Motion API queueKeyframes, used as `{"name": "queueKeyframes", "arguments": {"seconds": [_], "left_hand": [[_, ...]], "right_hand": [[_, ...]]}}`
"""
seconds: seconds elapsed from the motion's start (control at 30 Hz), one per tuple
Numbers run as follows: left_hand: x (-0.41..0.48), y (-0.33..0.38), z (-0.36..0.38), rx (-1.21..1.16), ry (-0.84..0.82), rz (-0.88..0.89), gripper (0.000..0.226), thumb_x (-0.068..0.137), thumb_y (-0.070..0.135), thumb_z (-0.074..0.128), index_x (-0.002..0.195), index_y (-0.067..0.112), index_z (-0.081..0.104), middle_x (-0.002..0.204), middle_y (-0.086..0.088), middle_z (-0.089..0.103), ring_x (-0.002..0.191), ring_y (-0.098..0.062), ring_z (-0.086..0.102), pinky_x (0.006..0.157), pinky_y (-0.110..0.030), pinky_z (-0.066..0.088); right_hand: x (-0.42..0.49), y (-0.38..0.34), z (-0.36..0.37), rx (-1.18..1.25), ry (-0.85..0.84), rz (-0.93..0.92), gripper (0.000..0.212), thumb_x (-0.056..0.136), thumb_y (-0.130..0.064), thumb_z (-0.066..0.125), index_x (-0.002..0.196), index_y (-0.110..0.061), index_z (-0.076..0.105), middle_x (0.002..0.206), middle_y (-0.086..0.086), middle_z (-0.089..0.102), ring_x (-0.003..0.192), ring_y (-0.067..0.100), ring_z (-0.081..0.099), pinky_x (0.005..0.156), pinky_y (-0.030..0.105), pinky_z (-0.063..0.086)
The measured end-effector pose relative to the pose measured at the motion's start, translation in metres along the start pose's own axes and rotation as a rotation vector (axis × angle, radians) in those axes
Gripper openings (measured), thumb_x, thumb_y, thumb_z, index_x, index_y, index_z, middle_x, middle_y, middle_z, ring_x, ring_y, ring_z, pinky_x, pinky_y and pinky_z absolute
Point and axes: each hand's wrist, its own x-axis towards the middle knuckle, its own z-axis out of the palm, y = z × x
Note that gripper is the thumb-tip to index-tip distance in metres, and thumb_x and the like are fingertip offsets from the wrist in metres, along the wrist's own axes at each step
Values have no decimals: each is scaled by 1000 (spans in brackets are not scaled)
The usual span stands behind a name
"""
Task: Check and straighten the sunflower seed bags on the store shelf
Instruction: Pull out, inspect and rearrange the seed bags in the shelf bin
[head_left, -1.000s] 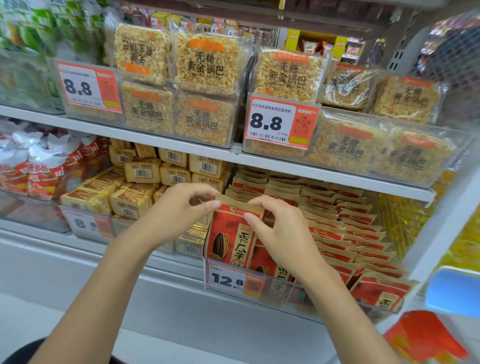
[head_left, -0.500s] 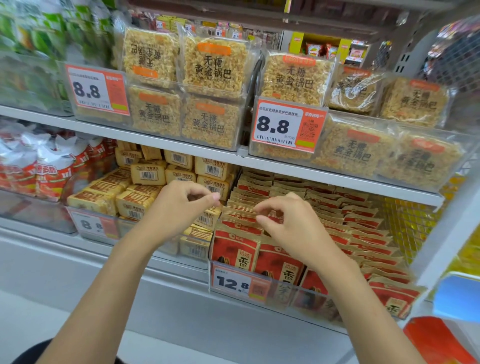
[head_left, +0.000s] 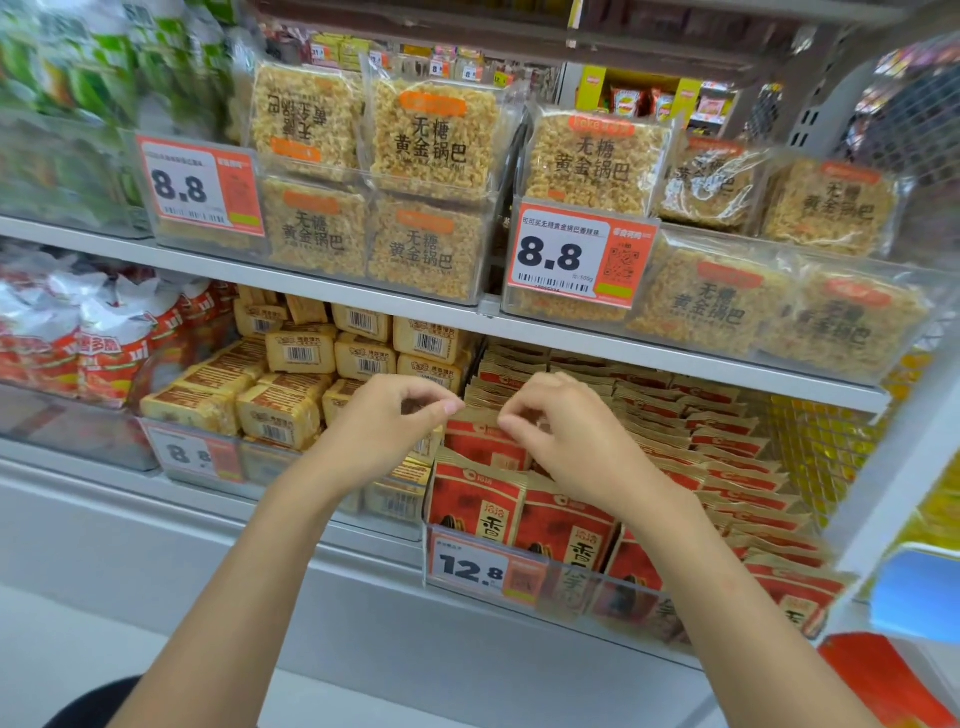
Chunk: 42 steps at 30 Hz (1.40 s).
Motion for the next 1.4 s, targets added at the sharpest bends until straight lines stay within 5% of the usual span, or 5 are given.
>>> {"name": "queueKeyframes", "arguments": {"seconds": [0.23, 0.43, 0.53, 1.17, 1.4], "left_hand": [[-6, 38, 3, -368, 28, 222, 27, 89, 29, 61, 110, 18, 71, 103, 5, 76, 95, -10, 72, 78, -22, 57], [-10, 41, 18, -420, 134, 216, 19, 83, 29, 66, 100, 23, 74, 94, 4, 77, 86, -16, 74, 75, -32, 61], [-11, 45, 26, -430, 185, 230, 20, 81, 33, 67, 96, 23, 74, 91, 3, 77, 83, -17, 74, 72, -33, 61], [-14, 47, 57, -494, 215, 52, 37, 103, 32, 45, 90, 11, 73, 76, -13, 74, 65, -21, 70, 60, -33, 52], [-10, 41, 54, -493, 375, 1, 45, 102, 40, 47, 77, 9, 69, 71, -16, 71, 65, -36, 68, 63, -44, 53]], "right_hand": [[-11, -23, -42, 384, 652, -116, 9, 97, -16, 57, 93, -24, 61, 87, -14, 61, 81, 1, 57, 73, 16, 45], [-23, -22, -34, 1003, 546, 234, 30, 92, -33, 62, 120, -29, 50, 108, 0, 72, 94, 9, 70, 75, 24, 57], [-29, -20, -29, 975, 473, 241, 12, 96, -34, 54, 107, -34, 58, 93, -19, 74, 88, -5, 68, 72, 13, 53], [-37, -25, -4, 850, 456, 362, 52, 101, -35, 46, 70, 5, 59, 63, 11, 69, 51, 11, 60, 49, 20, 43], [-41, -25, -12, 986, 134, 417, 39, 93, -43, 56, 99, -7, 68, 82, 5, 77, 72, 18, 74, 67, 29, 58]]}}
